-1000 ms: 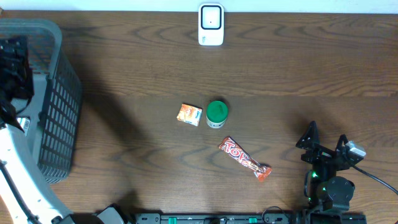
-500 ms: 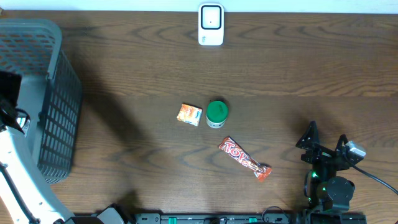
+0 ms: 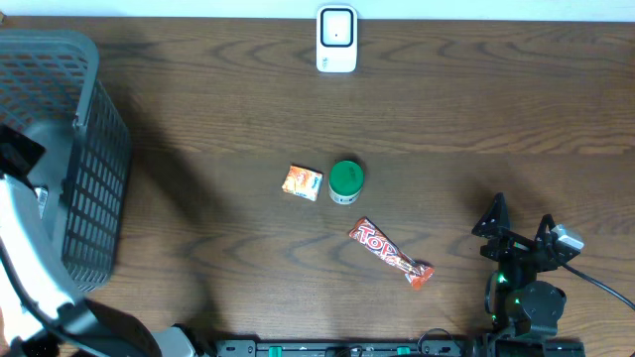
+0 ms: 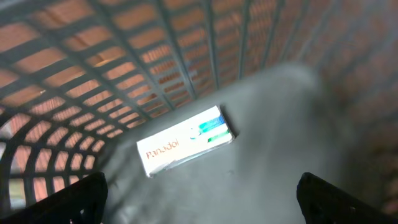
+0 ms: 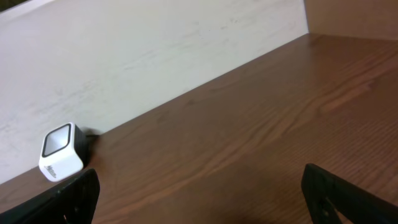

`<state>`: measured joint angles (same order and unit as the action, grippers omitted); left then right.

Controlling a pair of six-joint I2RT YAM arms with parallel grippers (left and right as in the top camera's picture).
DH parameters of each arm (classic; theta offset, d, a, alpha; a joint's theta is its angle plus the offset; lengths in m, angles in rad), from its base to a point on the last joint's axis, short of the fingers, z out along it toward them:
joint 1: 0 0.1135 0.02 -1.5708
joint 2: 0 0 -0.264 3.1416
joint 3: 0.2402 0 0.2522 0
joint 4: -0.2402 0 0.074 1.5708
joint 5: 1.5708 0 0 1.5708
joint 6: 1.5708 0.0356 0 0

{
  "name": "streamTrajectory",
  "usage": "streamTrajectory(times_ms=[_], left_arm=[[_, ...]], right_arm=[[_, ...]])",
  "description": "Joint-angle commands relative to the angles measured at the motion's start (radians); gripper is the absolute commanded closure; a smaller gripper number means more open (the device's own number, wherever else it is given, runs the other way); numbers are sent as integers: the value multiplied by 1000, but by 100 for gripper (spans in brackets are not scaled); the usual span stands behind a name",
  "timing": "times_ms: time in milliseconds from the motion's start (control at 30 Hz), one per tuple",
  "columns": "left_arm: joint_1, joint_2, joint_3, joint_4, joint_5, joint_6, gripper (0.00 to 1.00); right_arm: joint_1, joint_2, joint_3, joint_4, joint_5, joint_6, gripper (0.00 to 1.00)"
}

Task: Scan the item barcode
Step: 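Move the left gripper back to the basket, then reach the left gripper into the basket and grasp the white Panadol box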

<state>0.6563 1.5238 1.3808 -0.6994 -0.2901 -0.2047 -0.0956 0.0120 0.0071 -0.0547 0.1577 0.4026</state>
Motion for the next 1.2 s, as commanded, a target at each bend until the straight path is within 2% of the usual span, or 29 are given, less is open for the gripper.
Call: streamTrajectory(times_ms=[0, 133, 300, 500, 600, 700, 800, 1167], left_arm=[[5, 50, 16, -3, 12, 231, 2], [21, 102, 16, -5, -58, 230, 3], [28, 142, 16, -16, -55, 237, 2], [43, 208, 16, 2, -55, 366, 1], [58, 251, 16, 10, -50, 369, 1], [77, 293, 16, 9, 3, 403, 1], [100, 336, 16, 9, 100, 494, 1], [172, 365, 16, 29, 223, 621, 1]], right_arm=[[8, -6, -2, -2, 10, 8, 1], [8, -6, -2, -2, 10, 8, 1], [8, -6, -2, -2, 10, 8, 1], [8, -6, -2, -2, 10, 8, 1], [8, -6, -2, -2, 10, 8, 1], [8, -6, -2, -2, 10, 8, 1], [8, -6, -2, -2, 10, 8, 1], [8, -6, -2, -2, 9, 8, 1]])
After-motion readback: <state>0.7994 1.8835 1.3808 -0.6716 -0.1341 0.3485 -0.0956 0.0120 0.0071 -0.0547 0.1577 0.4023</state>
